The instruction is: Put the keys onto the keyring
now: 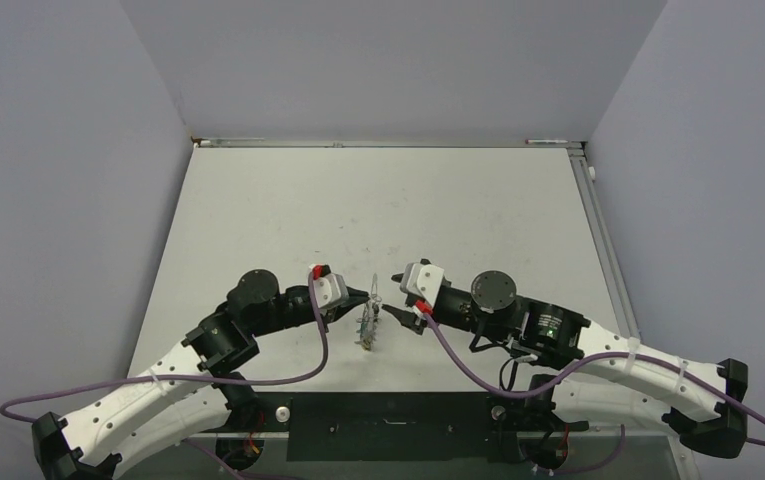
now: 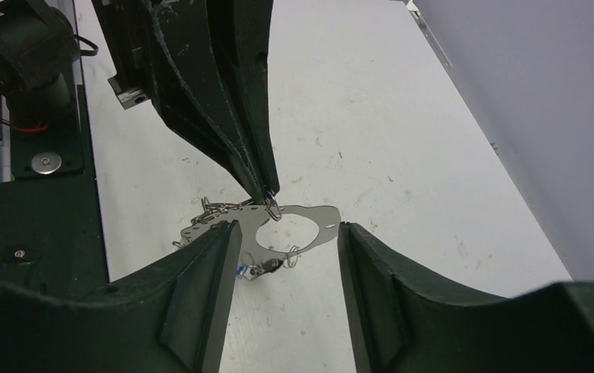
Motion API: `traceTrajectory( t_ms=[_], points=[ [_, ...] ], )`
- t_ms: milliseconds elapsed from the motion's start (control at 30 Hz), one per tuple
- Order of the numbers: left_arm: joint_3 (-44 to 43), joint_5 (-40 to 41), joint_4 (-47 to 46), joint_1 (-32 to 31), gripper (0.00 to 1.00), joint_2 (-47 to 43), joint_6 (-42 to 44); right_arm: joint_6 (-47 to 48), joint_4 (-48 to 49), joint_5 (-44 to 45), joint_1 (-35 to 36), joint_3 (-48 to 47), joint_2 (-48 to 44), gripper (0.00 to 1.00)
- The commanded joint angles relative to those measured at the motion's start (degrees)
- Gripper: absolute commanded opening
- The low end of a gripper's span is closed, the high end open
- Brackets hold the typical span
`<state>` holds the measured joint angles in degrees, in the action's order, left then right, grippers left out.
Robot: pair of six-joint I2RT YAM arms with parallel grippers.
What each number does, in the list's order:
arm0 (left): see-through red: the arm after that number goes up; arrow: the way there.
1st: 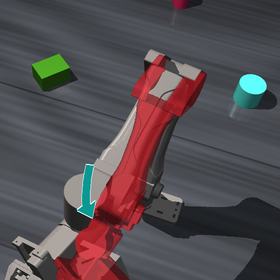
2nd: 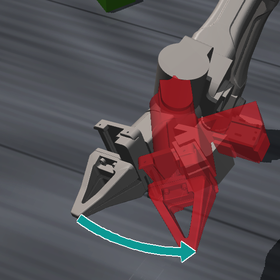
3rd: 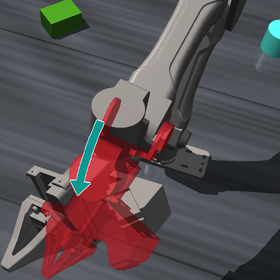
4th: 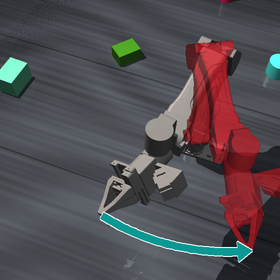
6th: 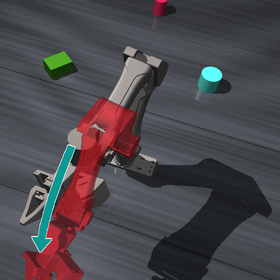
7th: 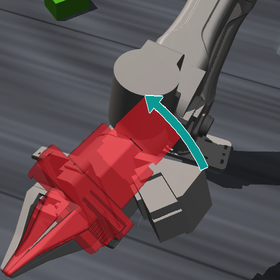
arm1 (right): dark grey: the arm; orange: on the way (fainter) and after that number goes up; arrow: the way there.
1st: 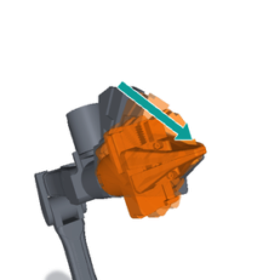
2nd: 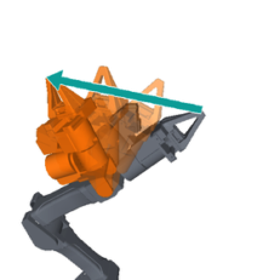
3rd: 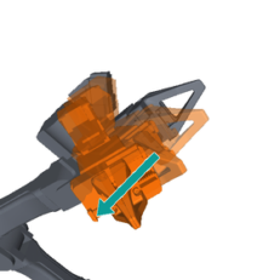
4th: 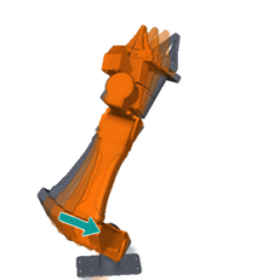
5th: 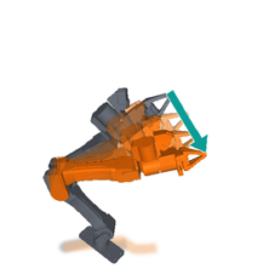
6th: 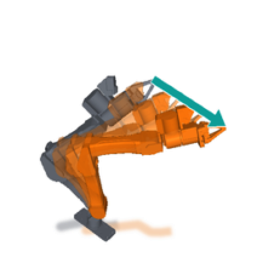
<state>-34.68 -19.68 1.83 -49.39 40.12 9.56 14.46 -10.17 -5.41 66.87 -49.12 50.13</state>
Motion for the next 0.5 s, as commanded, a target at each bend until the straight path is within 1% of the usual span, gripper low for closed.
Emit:
traceTrajectory(
  t_ms=[0, 100, 300, 367, 467],
  points=[
    [-3.6, -2.7, 0.8, 0.2, 0.00, -1.4, 3.1, 3.5, -3.2, -2.9, 0.4, -4.1, 1.0, 0.47],
    [-3.5, -4.0, 1.0, 0.2, 0.00, -1.3, 3.3, 3.9, -4.0, -4.0, 0.4, -5.3, 3.0, 0.42],
    [-3.5, -5.4, 1.0, 0.1, 0.00, -1.2, 3.2, 5.3, -5.5, -5.2, 0.2, -5.8, 6.3, 0.41],
    [-3.6, -5.9, 1.2, 0.2, 0.00, -1.1, 3.1, 5.7, -5.2, -5.6, -0.8, -5.4, 7.3, 0.39],
    [-3.7, -6.6, 1.3, 0.1, 0.00, -1.2, 3.1, 5.7, -4.9, -9.1, -3.0, -5.7, 8.8, 0.38]
  ],
)
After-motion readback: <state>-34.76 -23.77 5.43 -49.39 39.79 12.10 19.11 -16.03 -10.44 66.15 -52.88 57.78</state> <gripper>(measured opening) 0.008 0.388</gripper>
